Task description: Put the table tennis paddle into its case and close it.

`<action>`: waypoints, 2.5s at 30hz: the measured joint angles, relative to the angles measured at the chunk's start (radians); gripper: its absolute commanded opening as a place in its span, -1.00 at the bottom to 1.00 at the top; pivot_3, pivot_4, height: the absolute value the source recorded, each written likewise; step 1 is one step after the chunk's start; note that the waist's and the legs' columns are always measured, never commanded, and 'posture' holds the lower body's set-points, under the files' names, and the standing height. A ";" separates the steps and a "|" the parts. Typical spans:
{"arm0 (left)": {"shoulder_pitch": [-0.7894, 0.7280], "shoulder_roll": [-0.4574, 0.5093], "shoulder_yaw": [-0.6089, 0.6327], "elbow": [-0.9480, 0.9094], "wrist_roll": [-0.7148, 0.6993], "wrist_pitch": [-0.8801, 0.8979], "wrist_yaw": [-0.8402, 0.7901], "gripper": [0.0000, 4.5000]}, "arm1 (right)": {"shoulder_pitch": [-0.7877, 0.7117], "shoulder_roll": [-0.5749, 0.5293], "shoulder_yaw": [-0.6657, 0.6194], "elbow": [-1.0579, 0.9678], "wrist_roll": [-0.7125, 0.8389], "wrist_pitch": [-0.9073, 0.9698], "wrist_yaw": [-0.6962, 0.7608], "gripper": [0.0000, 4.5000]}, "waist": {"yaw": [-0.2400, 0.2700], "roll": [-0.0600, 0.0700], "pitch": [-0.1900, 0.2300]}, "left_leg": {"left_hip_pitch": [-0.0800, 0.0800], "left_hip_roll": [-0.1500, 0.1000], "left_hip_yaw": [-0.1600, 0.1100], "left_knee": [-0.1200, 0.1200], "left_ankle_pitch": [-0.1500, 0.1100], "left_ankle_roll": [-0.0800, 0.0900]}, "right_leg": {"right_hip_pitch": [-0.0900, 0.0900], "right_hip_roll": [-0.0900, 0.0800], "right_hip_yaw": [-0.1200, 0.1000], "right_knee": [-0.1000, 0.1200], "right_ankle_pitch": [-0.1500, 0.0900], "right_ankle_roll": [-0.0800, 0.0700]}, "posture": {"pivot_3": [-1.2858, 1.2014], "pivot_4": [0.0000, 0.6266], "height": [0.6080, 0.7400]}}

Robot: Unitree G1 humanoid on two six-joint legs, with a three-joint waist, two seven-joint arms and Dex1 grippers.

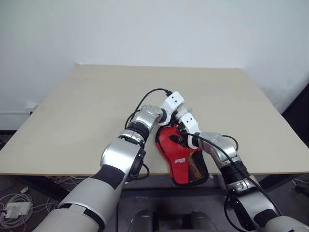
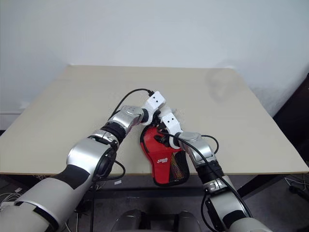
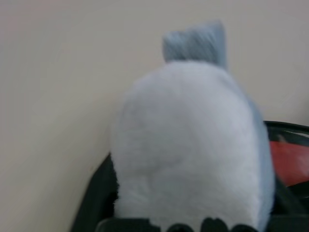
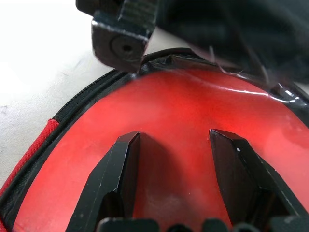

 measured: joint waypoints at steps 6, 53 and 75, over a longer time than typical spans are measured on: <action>0.009 -0.010 -0.030 -0.012 0.032 -0.042 -0.012 0.65 | 0.000 0.011 0.003 0.000 0.002 -0.014 0.017 0.09 | -0.015 0.002 -0.001 | 0.000 0.001 0.000 0.000 0.000 0.000 | 0.000 0.002 0.001 0.001 -0.001 0.000 | 0.03 -1.00 1.00; 0.527 0.257 -0.034 -1.004 -0.279 0.479 -0.402 0.99 | -0.026 -0.100 -0.222 -0.053 0.245 0.046 0.122 1.00 | -0.037 0.006 0.001 | -0.001 0.001 0.003 0.002 0.003 -0.004 | 0.000 0.003 0.004 0.003 0.000 0.002 | 0.03 -1.00 1.00; 0.626 0.292 -0.215 -1.104 -0.267 0.545 -0.406 0.99 | -0.130 -0.016 -0.186 0.123 0.218 -0.021 0.083 1.00 | -0.038 0.008 0.000 | 0.000 0.002 0.004 0.002 0.003 -0.004 | 0.000 0.003 0.004 0.003 0.001 0.002 | 0.03 -1.00 1.00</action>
